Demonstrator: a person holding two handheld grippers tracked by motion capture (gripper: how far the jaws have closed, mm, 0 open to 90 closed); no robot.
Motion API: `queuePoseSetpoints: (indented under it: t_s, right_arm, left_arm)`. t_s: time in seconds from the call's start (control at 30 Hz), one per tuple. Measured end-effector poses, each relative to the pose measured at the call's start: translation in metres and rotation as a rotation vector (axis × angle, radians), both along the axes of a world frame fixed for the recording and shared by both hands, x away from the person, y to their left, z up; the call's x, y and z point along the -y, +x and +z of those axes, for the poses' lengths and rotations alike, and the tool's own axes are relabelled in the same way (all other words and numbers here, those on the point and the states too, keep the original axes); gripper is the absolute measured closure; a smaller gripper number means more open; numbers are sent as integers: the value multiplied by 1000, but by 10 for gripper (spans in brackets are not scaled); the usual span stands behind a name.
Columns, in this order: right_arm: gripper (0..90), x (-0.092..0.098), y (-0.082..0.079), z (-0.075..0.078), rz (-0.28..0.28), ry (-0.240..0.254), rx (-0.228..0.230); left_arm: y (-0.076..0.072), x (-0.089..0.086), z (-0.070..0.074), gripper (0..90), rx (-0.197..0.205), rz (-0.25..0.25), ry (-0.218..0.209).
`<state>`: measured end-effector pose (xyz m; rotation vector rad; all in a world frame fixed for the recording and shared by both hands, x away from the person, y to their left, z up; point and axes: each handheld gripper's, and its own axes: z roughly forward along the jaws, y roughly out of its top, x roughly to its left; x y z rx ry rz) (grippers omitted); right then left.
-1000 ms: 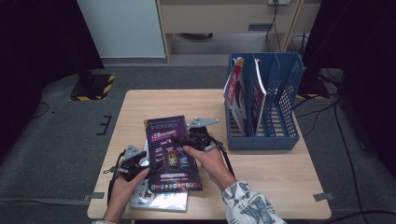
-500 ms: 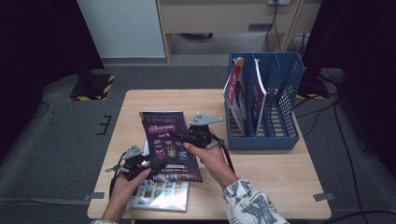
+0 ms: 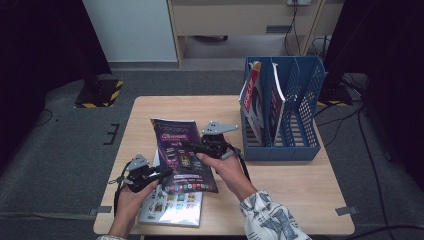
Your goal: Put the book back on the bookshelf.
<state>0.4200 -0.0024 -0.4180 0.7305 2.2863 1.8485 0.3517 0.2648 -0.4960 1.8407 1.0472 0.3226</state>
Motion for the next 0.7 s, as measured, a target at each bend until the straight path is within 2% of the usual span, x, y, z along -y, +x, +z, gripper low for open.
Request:
queuePoseSetpoints:
  t_s: [0.13,0.33,0.5,0.7]
  right_arm:
    - [828,1,1,5,-7,5,5]
    - [825,0,0,13,-10,2,44]
    - [817,-2,-2,17,-3,5,75]
    - [782,0,-2,20,-3,15,83]
  left_arm:
    - [-2,-1,5,701,44,27,15]
    - [-5,-5,14,740,120,87,65]
    - [-7,-10,17,768,150,131,69]
    - [-9,-9,20,795,181,135,94]
